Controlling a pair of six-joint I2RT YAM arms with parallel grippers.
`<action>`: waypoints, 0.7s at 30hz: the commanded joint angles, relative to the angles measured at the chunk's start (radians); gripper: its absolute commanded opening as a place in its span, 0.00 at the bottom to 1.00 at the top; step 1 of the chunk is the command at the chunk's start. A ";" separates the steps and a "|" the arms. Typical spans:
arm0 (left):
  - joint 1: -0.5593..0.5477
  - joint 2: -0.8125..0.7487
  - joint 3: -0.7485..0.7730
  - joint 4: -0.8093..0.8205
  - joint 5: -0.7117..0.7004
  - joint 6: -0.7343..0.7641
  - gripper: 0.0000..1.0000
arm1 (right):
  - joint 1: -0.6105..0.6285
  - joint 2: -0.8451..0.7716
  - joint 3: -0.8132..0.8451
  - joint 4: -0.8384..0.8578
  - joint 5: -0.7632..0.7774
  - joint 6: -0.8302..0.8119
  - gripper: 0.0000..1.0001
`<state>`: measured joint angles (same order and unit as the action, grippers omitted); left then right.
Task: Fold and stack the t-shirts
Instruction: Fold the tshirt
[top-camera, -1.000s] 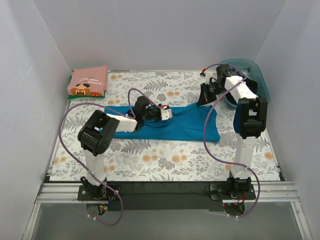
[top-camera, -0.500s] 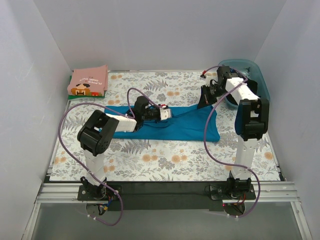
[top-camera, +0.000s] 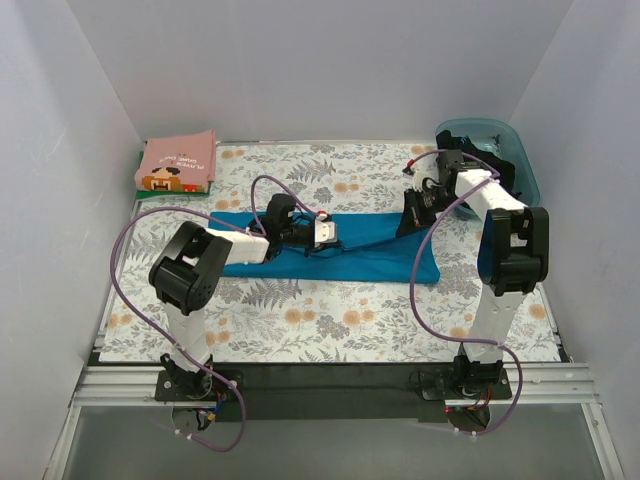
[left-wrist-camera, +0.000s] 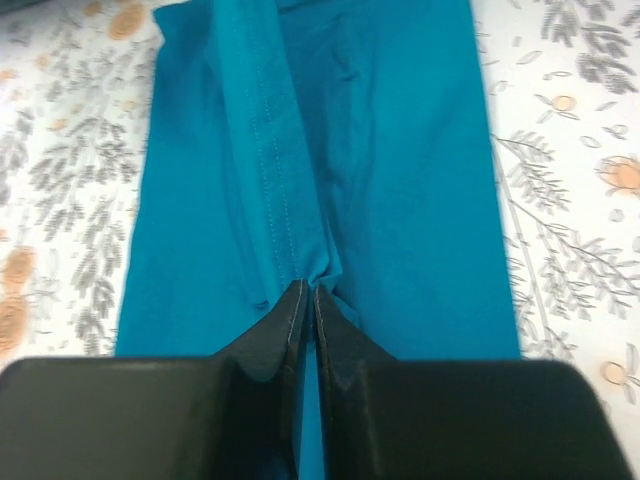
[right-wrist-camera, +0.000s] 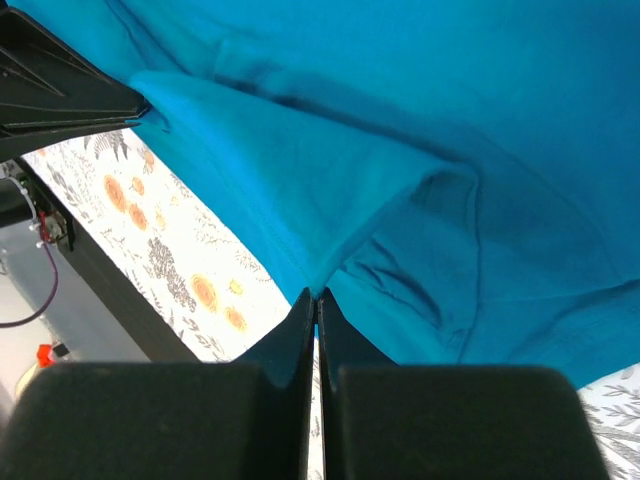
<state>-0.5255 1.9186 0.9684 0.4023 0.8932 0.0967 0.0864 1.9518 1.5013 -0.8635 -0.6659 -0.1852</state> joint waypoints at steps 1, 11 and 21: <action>0.009 -0.079 0.013 -0.101 0.084 0.003 0.05 | 0.001 -0.056 -0.035 -0.015 -0.029 0.004 0.01; 0.019 -0.093 0.021 -0.184 0.164 -0.037 0.16 | -0.001 -0.079 -0.115 -0.031 -0.035 -0.023 0.01; 0.111 -0.162 0.079 -0.394 0.142 -0.087 0.36 | -0.011 -0.114 -0.064 -0.068 0.092 -0.091 0.54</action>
<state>-0.4774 1.8572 0.9932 0.0925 1.0328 0.0574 0.0849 1.9106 1.3861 -0.9016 -0.6231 -0.2409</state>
